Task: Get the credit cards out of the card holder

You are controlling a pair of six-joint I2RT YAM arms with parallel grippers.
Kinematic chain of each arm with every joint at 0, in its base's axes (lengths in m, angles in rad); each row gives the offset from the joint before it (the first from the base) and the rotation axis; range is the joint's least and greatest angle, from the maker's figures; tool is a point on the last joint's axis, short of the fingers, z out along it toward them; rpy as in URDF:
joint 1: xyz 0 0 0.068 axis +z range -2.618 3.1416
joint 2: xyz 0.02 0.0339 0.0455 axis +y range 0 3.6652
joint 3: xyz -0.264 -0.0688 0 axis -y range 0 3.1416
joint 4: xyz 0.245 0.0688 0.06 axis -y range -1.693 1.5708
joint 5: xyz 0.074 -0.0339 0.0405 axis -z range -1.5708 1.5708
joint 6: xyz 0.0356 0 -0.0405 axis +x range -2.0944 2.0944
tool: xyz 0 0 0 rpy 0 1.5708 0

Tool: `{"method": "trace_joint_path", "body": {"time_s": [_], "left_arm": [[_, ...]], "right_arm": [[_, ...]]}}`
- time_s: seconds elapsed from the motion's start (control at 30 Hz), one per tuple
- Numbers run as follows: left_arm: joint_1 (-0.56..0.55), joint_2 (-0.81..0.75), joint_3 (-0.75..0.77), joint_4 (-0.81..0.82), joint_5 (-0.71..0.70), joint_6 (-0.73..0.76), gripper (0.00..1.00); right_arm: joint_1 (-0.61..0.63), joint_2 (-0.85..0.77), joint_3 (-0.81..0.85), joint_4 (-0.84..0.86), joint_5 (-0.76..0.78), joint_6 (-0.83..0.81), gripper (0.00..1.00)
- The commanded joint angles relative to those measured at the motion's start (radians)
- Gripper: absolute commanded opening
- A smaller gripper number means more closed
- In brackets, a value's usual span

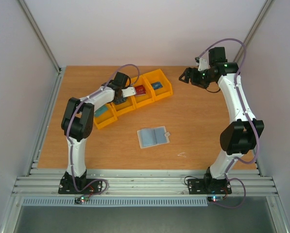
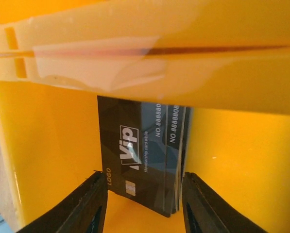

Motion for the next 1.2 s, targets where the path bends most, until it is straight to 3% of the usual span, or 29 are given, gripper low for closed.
{"method": "trace_joint_path", "body": {"time_s": [0.0,0.3,0.53,0.87,1.07,1.17], "left_arm": [[-0.004,-0.099,0.027,-0.044,0.106,-0.037,0.46],[-0.006,-0.349,-0.044,-0.095,0.408,-0.276,0.52],[-0.038,-0.622,-0.376,0.031,0.74,-0.344,0.52],[-0.221,-0.711,-0.841,0.418,0.586,-0.344,0.52],[-0.3,-0.633,-0.826,0.425,0.475,-0.296,0.51],[-0.345,-0.59,-0.829,0.368,0.461,-0.181,0.51]], "right_arm": [[-0.006,-0.013,0.001,0.007,-0.035,0.01,0.82],[0.027,-0.01,-0.118,-0.021,-0.139,0.03,0.71],[0.147,-0.028,-0.307,0.002,-0.087,0.044,0.68],[0.309,0.014,-0.506,0.096,0.012,0.117,0.64],[0.344,0.103,-0.562,0.182,0.02,0.167,0.57],[0.344,0.118,-0.578,0.2,0.061,0.18,0.48]]}}
